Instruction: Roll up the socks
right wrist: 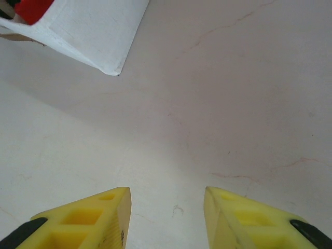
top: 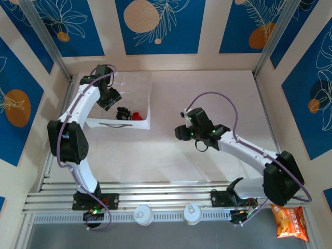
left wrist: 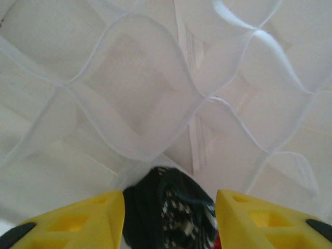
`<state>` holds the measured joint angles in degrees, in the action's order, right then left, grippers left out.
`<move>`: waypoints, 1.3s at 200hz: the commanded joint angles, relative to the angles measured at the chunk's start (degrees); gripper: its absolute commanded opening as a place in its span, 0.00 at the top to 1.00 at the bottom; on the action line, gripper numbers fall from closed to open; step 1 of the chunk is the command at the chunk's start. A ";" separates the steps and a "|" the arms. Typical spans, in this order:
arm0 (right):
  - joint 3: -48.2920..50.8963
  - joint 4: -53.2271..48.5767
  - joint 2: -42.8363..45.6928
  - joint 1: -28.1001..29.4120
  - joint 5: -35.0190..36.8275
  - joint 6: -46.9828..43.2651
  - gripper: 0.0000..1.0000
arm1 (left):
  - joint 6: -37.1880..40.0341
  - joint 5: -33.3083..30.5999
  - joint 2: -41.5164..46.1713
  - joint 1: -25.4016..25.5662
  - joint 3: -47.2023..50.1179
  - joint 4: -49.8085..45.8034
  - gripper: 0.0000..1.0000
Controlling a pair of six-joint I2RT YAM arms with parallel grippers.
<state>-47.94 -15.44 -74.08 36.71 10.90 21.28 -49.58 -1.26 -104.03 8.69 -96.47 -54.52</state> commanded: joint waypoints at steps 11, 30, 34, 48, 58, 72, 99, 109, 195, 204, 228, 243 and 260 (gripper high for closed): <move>-1.88 -0.11 -0.14 -0.51 -1.92 -0.89 0.59 | -2.26 7.67 4.62 1.05 5.15 -1.17 0.72; -1.92 -0.11 -0.36 -0.58 -2.28 -0.90 0.59 | -3.02 9.61 5.09 1.08 9.50 1.12 0.78; -1.92 -0.11 -0.40 -0.59 -2.34 -0.90 0.59 | -3.29 9.91 5.08 1.08 10.17 1.66 0.79; -2.00 -0.11 -0.52 -0.52 -2.52 -0.88 0.59 | -3.68 11.30 4.17 1.08 11.52 3.45 0.80; -2.06 -0.11 -0.70 -0.54 -2.68 -0.92 0.60 | -3.99 11.88 3.16 1.20 12.02 4.56 0.80; -2.16 -0.20 -0.80 -0.59 -2.66 -0.89 0.60 | -4.17 11.85 1.83 1.24 12.50 5.84 0.80; -1.95 -0.18 -0.42 -0.50 -2.54 -0.54 0.60 | -3.82 10.44 -0.36 1.42 12.74 6.15 0.80; -1.74 -0.13 -0.44 -0.50 -2.57 -0.50 0.60 | -3.60 10.02 -1.10 1.47 12.80 6.19 0.80; -2.23 0.50 -1.47 -0.50 -2.72 -0.16 0.61 | -1.68 7.28 -0.96 1.52 8.99 2.50 0.67; -2.42 0.42 -1.58 -0.50 -2.68 -0.32 0.61 | -2.07 6.83 0.10 1.60 7.97 1.53 0.58; -3.04 -0.26 -1.45 -0.71 -2.39 -0.93 0.60 | -3.39 5.28 3.68 1.66 5.82 -1.59 0.40; -3.13 -0.76 -0.63 -1.17 -1.70 -1.32 0.58 | -3.78 4.19 6.39 1.60 4.83 -3.69 0.35; -2.64 -1.14 1.84 -2.05 1.22 -1.92 0.54 | -3.08 3.71 12.03 1.68 6.24 -1.87 0.01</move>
<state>-49.39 -15.77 -75.22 35.94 10.04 20.86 -52.88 4.99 -100.79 9.93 -89.06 -53.91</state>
